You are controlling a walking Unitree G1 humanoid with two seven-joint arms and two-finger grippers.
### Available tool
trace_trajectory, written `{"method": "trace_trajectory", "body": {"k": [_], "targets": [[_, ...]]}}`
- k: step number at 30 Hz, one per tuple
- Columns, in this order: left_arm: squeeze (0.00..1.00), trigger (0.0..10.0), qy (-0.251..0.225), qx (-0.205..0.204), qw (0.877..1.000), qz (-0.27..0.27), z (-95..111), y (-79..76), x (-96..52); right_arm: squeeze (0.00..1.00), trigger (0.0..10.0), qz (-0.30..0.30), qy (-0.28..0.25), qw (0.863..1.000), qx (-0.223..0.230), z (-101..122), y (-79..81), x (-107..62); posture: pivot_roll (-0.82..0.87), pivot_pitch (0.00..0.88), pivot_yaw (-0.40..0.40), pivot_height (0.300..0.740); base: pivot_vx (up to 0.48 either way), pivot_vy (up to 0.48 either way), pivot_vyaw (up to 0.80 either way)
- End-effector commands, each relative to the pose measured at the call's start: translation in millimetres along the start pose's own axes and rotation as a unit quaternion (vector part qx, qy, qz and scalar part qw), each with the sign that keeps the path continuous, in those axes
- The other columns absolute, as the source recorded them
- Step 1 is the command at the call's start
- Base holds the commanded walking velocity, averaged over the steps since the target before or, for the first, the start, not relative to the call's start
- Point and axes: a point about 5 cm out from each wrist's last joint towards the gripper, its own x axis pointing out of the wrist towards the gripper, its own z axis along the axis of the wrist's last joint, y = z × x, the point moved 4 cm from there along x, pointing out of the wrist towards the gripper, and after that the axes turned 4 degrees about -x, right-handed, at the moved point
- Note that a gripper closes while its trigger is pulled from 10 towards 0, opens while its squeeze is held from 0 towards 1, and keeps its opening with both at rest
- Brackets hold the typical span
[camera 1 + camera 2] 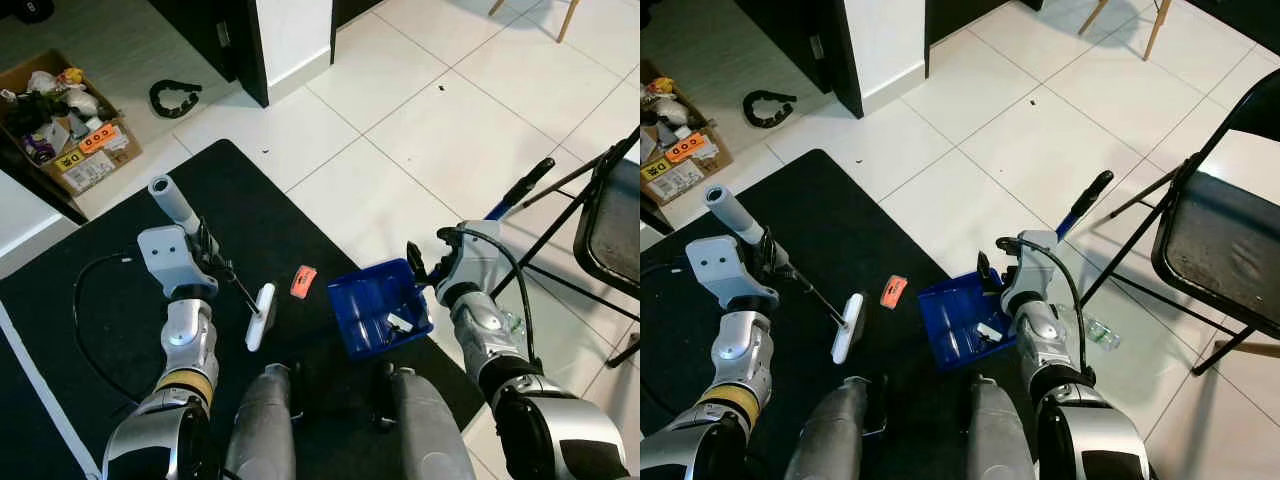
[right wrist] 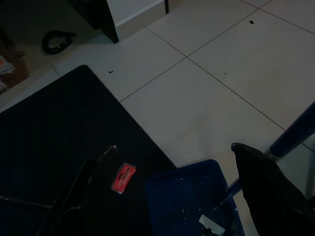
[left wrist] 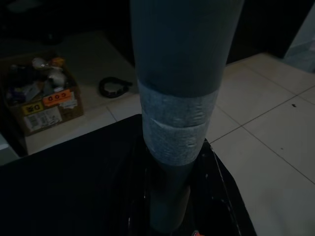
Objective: Sweep floor
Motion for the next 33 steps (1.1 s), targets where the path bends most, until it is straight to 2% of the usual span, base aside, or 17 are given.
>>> {"method": "trace_trajectory", "body": {"k": [1,6,8,9,10,15,17,18,21,22,23,25,26,31,33], "targets": [[0.0,10.0,0.058,-0.003,0.998,0.025,-23,13.9,-13.6,0.0,10.0,0.0,0.003,1.0,0.002,-3,-1.1,-2.3,-0.01,0.219,-0.065,0.74,0.0,0.0,0.0],[0.0,10.0,0.046,0.001,0.999,0.028,-19,19.0,-13.3,0.0,10.0,-0.004,0.004,1.0,0.002,-3,-0.6,-1.8,0.01,0.209,-0.069,0.74,0.0,0.0,0.0],[0.0,10.0,0.032,0.001,0.999,0.035,-14,23.7,-11.8,0.0,10.0,0.006,0.004,1.0,-0.003,-3,4.2,-0.9,0.02,0.197,-0.062,0.74,0.0,0.0,0.0],[0.0,10.0,0.016,0.002,0.999,0.043,-6,30.9,-8.9,0.0,10.0,0.022,0.005,1.0,-0.01,-3,13.2,0.8,0.02,0.203,-0.069,0.74,0.0,0.0,0.0],[0.0,10.0,0.014,0.004,0.999,0.043,-4,32.3,-8.0,0.0,10.0,0.025,0.005,1.0,-0.01,-3,15.7,1.4,0.02,0.203,-0.069,0.74,0.0,0.0,0.0],[0.0,10.0,0.003,0.007,0.999,0.047,1,34.3,-4.7,0.0,10.0,0.036,0.012,0.999,-0.015,-4,19.5,2.2,0.05,0.17,-0.094,0.74,0.0,0.0,0.0],[0.0,10.0,-0.001,0.012,1.0,0.025,7,26.3,2.9,0.0,10.0,0.049,0.019,0.998,-0.028,-1,21.8,5.3,0.06,0.146,-0.092,0.74,0.0,0.0,0.0],[0.0,10.0,0.006,0.016,1.0,-0.001,6,16.7,6.5,0.0,10.0,0.051,0.014,0.998,-0.031,4,19.3,7.4,0.05,0.118,-0.076,0.74,0.0,0.0,0.0],[0.0,10.0,0.034,0.021,0.998,-0.048,1,-4.7,12.6,0.0,10.0,0.04,0.0,0.998,-0.039,16,5.8,11.1,0.03,0.129,-0.075,0.74,0.0,0.0,0.0],[0.0,10.0,0.034,0.021,0.998,-0.048,1,-4.7,12.6,0.0,10.0,0.04,0.0,0.998,-0.039,16,5.8,11.1,0.03,0.129,-0.075,0.74,0.0,0.0,0.0],[0.0,10.0,0.044,0.023,0.998,-0.051,-1,-7.6,14.5,0.0,10.0,0.026,-0.003,0.999,-0.037,19,-0.2,11.5,0.0,0.076,-0.056,0.74,0.0,0.0,0.0],[0.0,10.0,0.043,0.023,0.997,-0.052,0,-10.0,16.7,0.0,10.0,0.015,-0.005,0.999,-0.035,21,-5.0,11.7,-0.01,0.079,-0.052,0.74,0.0,0.0,0.0],[0.0,10.0,0.042,0.024,0.998,-0.05,2,-11.5,18.3,0.0,10.0,0.011,-0.009,0.999,-0.035,22,-8.0,11.3,0.0,0.05,-0.055,0.74,0.0,0.0,0.0],[0.0,10.0,0.037,0.013,0.999,-0.035,5,-10.5,22.2,0.0,10.0,0.014,-0.01,0.999,-0.041,22,-8.8,10.6,0.02,0.027,-0.056,0.74,0.0,0.0,0.0],[0.0,10.0,0.045,0.009,0.999,-0.017,4,-3.7,22.2,0.0,10.0,0.015,0.003,0.999,-0.041,17,-6.5,10.6,0.02,0.0,-0.062,0.74,0.0,0.0,0.0]]}}
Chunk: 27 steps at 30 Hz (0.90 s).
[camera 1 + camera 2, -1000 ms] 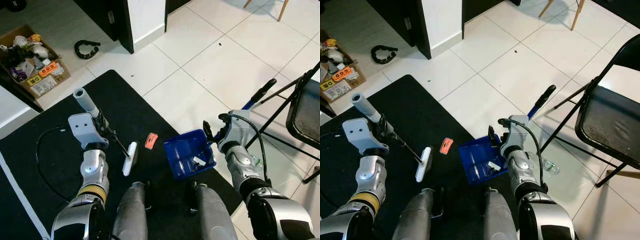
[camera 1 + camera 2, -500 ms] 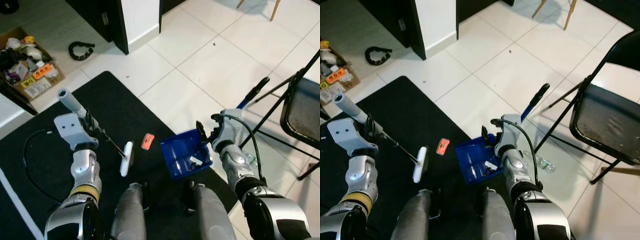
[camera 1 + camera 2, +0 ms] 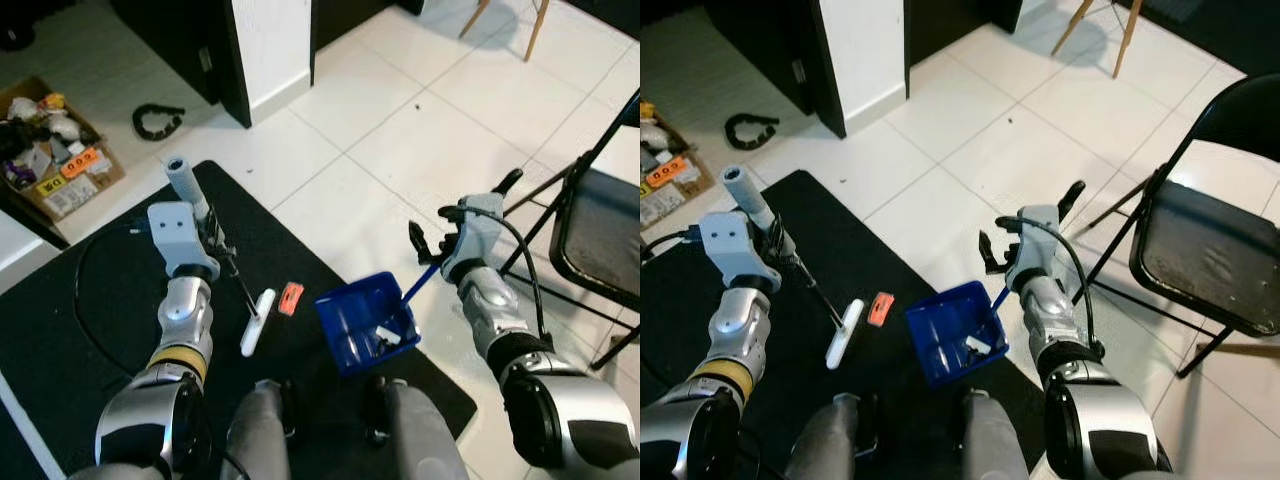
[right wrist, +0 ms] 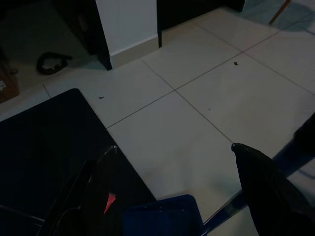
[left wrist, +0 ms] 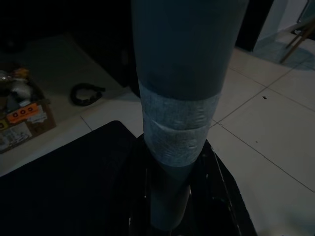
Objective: Sweep floor
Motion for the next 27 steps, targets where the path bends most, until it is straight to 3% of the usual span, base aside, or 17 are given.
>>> {"method": "trace_trajectory", "body": {"k": [1,5,13,16,19,27], "targets": [[0.0,10.0,0.016,-0.007,1.0,0.014,-6,3.2,-1.6,0.0,10.0,-0.001,0.024,1.0,0.007,-13,1.0,-4.2,0.02,0.0,-0.062,0.74,0.0,0.0,0.0],[0.0,10.0,0.021,-0.005,1.0,0.017,-10,5.6,-4.5,0.0,10.0,-0.003,0.032,0.999,0.003,-16,4.2,-4.5,0.04,0.0,-0.075,0.74,0.0,0.0,0.0],[0.0,10.0,0.031,0.007,0.999,0.024,-14,8.8,-6.9,0.0,10.0,-0.02,0.044,0.998,0.042,-24,3.0,-7.5,0.04,0.0,-0.075,0.74,0.0,0.0,0.0],[0.0,10.0,0.044,0.008,0.999,0.019,-17,7.2,-6.4,0.0,10.0,-0.027,0.04,0.998,0.037,-23,0.5,-8.0,0.04,0.0,-0.067,0.74,0.0,0.0,0.0],[0.0,10.0,0.074,0.01,0.997,-0.016,-29,-4.5,-10.3,0.0,10.0,-0.049,0.04,0.997,0.046,-27,-7.2,-12.1,0.02,0.0,-0.046,0.74,0.0,0.0,0.0],[0.0,10.0,0.074,-0.01,0.997,-0.009,-34,-7.3,-14.9,0.0,10.0,-0.045,0.044,0.997,0.04,-28,-6.5,-12.3,0.0,0.0,-0.027,0.74,0.0,0.0,0.0]]}}
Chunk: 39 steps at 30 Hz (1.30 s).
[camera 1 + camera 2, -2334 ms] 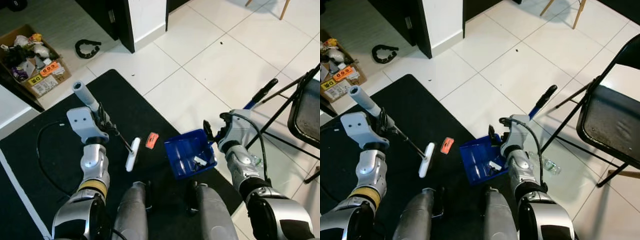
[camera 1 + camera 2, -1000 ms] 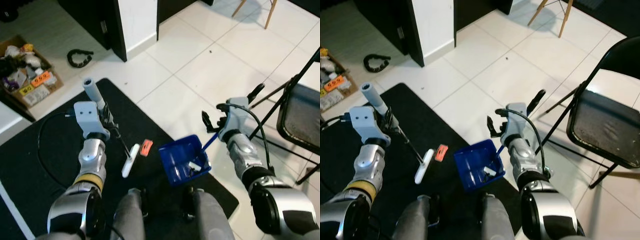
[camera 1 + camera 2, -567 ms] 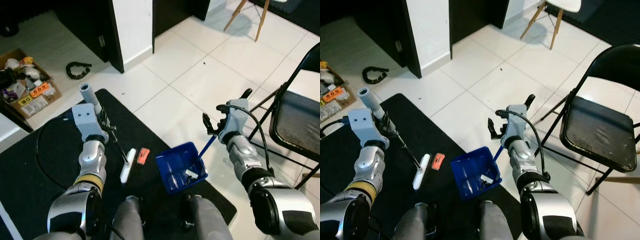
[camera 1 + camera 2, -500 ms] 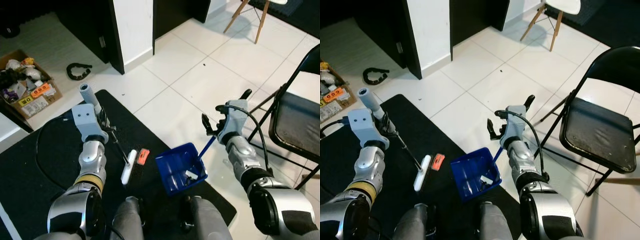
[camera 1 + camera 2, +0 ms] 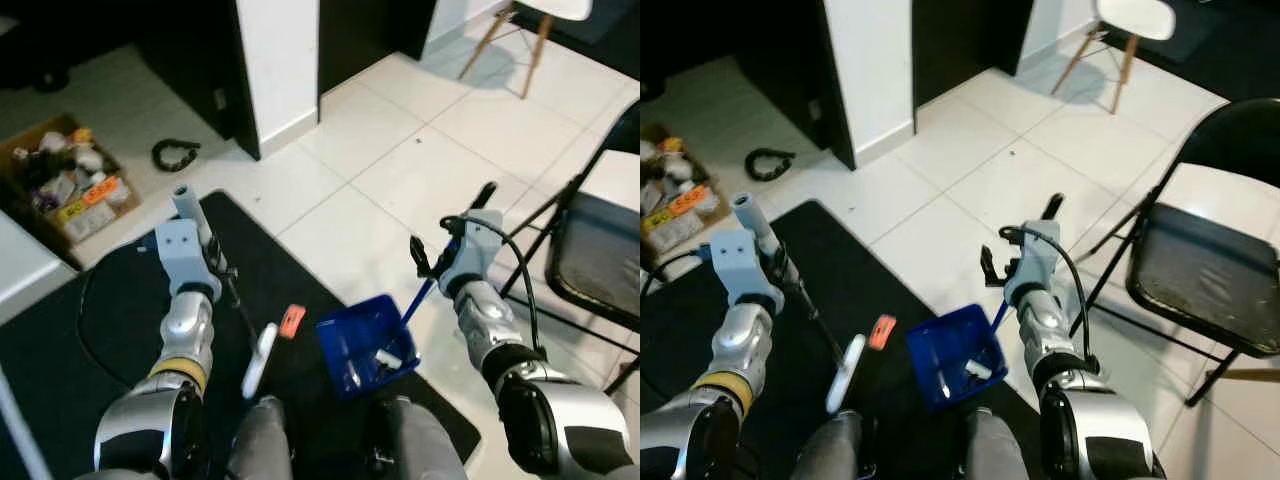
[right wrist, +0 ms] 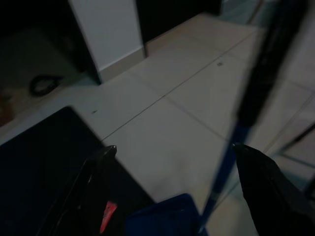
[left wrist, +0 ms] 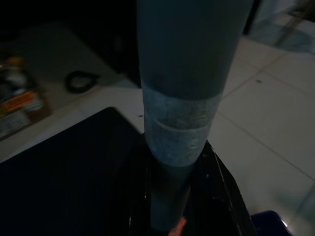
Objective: Sweep floor
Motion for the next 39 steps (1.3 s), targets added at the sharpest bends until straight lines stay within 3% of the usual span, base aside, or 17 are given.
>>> {"method": "trace_trajectory", "body": {"k": [1,12,17,26,39], "targets": [[0.0,10.0,-0.007,-0.014,1.0,-0.007,-1,-6.9,-1.5,0.0,10.0,-0.007,0.01,1.0,-0.003,-6,-2.8,-2.3,0.0,0.0,-0.027,0.74,0.0,0.0,0.0],[0.0,10.0,-0.008,-0.021,1.0,-0.017,-2,-12.2,-2.0,0.0,10.0,-0.016,0.02,1.0,0.002,-6,-5.6,-1.4,0.01,0.0,-0.011,0.74,0.0,0.0,0.0],[0.0,10.0,-0.012,-0.01,1.0,-0.004,10,-3.2,5.9,0.0,10.0,-0.034,0.003,0.999,-0.014,3,-9.1,1.5,0.0,0.0,-0.009,0.74,0.0,0.0,0.0],[0.0,10.0,-0.034,-0.01,0.999,0.009,16,3.8,4.9,0.0,10.0,-0.02,-0.011,1.0,-0.01,3,-7.3,-0.8,-0.01,0.007,-0.012,0.74,0.0,0.0,0.0],[0.0,10.0,-0.022,0.001,0.999,0.033,8,8.4,0.5,0.0,10.0,-0.02,-0.014,1.0,-0.003,-4,-4.4,-5.6,-0.01,0.046,0.003,0.74,0.0,0.0,0.0]]}}
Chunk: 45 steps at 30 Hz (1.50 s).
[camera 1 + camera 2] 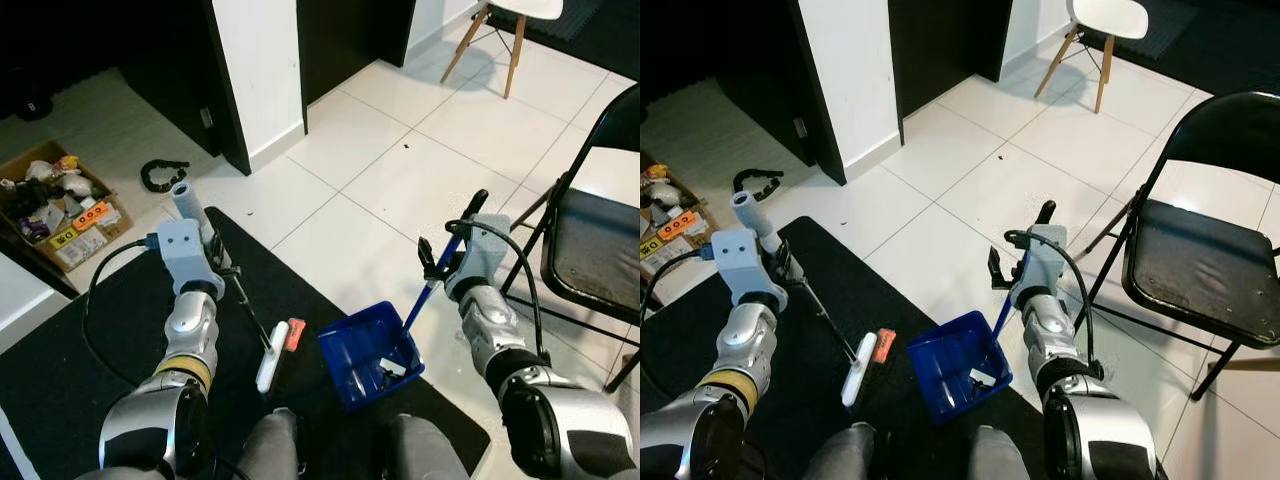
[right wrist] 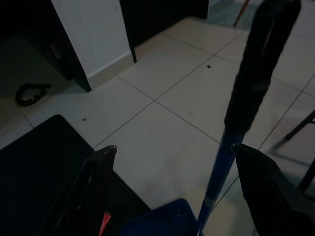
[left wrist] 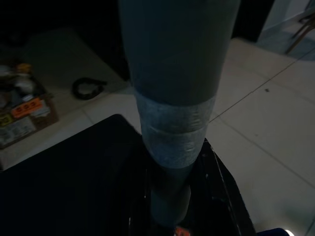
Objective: Sweep floor
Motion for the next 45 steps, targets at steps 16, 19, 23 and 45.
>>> {"method": "trace_trajectory", "body": {"k": [16,19,23,45], "targets": [[0.0,10.0,-0.041,0.024,0.999,0.028,10.0,11.8,-3.2,0.0,10.0,0.001,-0.004,1.0,0.002,-4.6,-0.2,-4.3,-0.01,0.055,0.012,0.74,0.0,0.0,0.0],[0.0,10.0,-0.051,0.028,0.998,0.031,12.6,10.5,-3.5,0.0,10.0,-0.003,-0.004,1.0,0.014,-4.0,-2.3,-3.9,-0.02,0.057,0.012,0.74,0.0,0.0,0.0],[0.0,10.0,-0.053,0.028,0.998,0.033,12.1,10.0,-4.1,0.0,10.0,-0.001,-0.007,1.0,0.012,-2.5,-2.0,-3.4,-0.02,0.057,0.008,0.74,0.0,0.0,0.0],[0.0,10.0,-0.02,0.011,1.0,0.012,3.4,4.2,-2.4,0.0,10.0,-0.004,0.008,1.0,0.003,-3.1,-3.9,-1.2,-0.02,0.06,-0.002,0.74,0.0,0.0,0.0]]}}
